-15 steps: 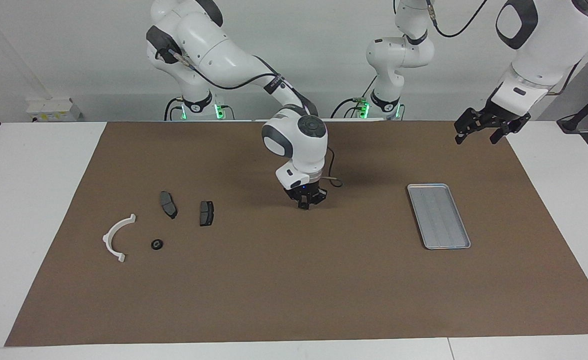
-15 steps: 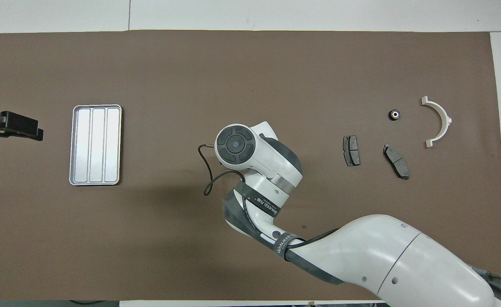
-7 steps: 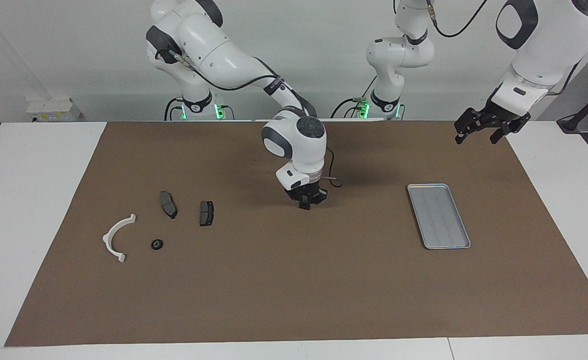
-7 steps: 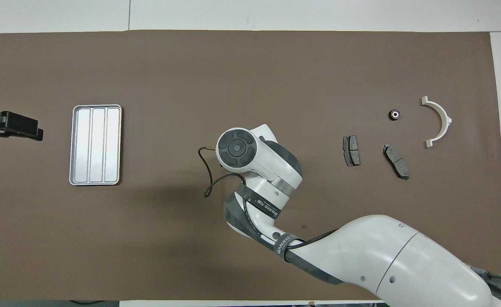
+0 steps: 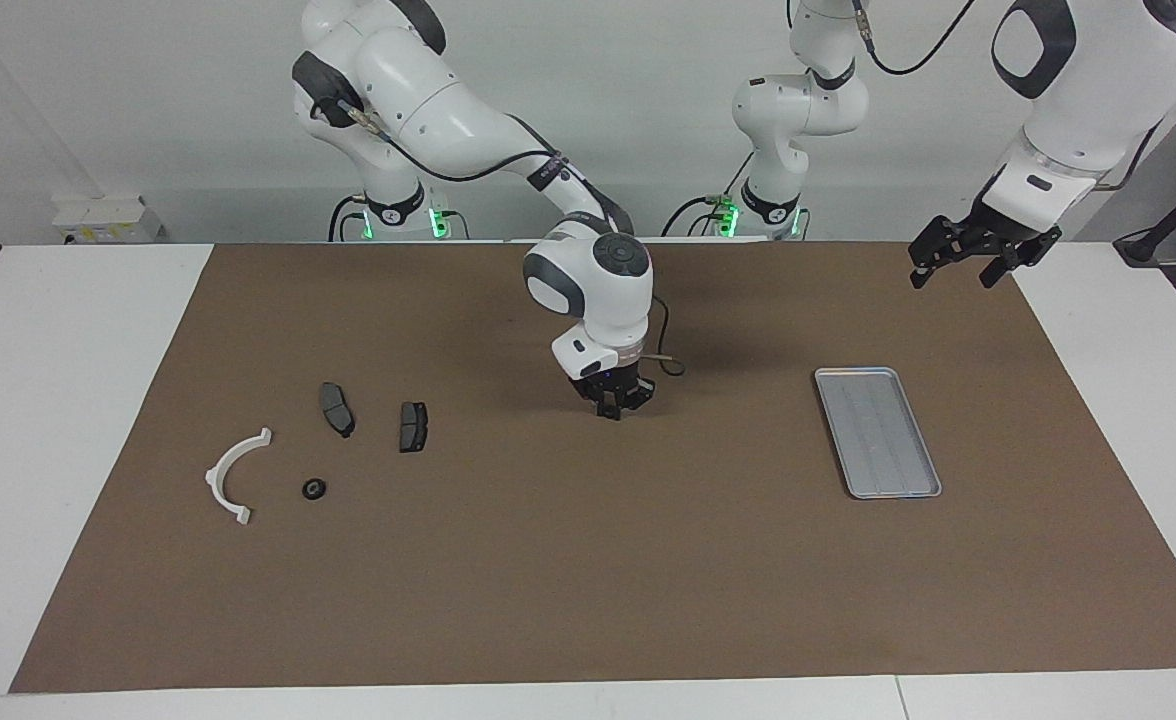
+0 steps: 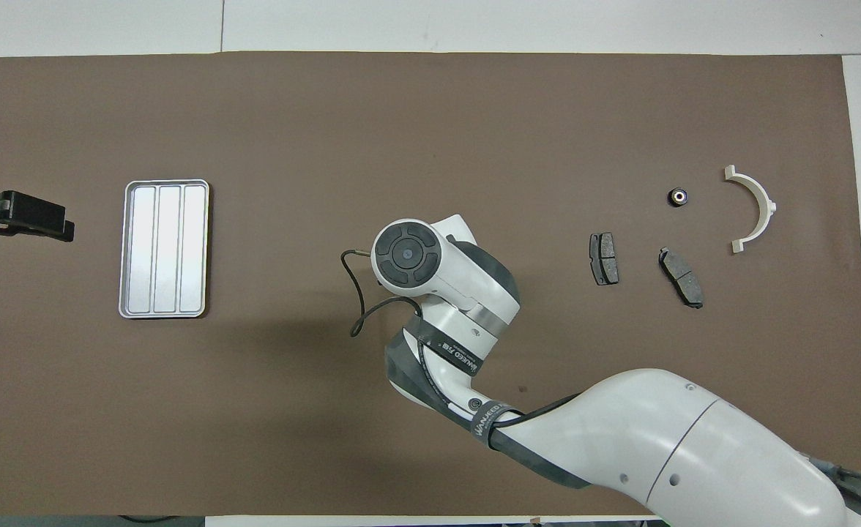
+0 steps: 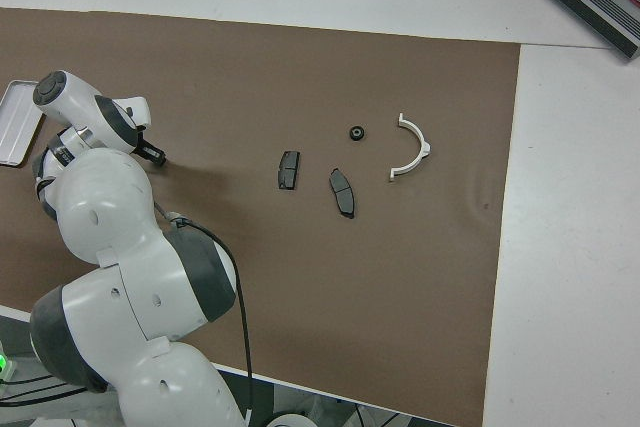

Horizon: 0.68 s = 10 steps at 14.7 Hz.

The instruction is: Pick bearing gear from pile to tray

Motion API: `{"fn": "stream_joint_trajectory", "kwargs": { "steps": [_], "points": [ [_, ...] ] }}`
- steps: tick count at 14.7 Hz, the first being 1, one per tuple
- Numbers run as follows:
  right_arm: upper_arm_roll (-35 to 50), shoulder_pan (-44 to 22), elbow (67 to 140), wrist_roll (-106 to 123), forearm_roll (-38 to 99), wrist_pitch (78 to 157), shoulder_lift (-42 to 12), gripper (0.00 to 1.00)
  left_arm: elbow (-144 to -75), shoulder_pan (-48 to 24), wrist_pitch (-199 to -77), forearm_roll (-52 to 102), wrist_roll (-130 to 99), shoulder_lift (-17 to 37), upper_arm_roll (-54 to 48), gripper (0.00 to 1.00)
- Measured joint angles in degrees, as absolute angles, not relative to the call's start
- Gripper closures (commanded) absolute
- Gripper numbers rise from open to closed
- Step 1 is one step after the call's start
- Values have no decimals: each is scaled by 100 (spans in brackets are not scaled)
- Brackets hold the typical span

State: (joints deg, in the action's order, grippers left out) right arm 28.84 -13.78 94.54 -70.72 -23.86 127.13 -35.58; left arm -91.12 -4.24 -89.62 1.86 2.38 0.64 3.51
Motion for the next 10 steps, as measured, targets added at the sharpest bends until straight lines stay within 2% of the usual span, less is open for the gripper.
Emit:
{"fn": "stream_joint_trajectory", "kwargs": {
  "steps": [4,10],
  "points": [
    [2885,-1390,9319,-7130,-2387,12597,-3547,0,-9112,-424,-8962,186,238,64,352,0],
    [2886,-1362,8725,-7132,-2387,11734,-3312,0,-9112,-424,-8962,186,238,64,352,0]
  ]
}}
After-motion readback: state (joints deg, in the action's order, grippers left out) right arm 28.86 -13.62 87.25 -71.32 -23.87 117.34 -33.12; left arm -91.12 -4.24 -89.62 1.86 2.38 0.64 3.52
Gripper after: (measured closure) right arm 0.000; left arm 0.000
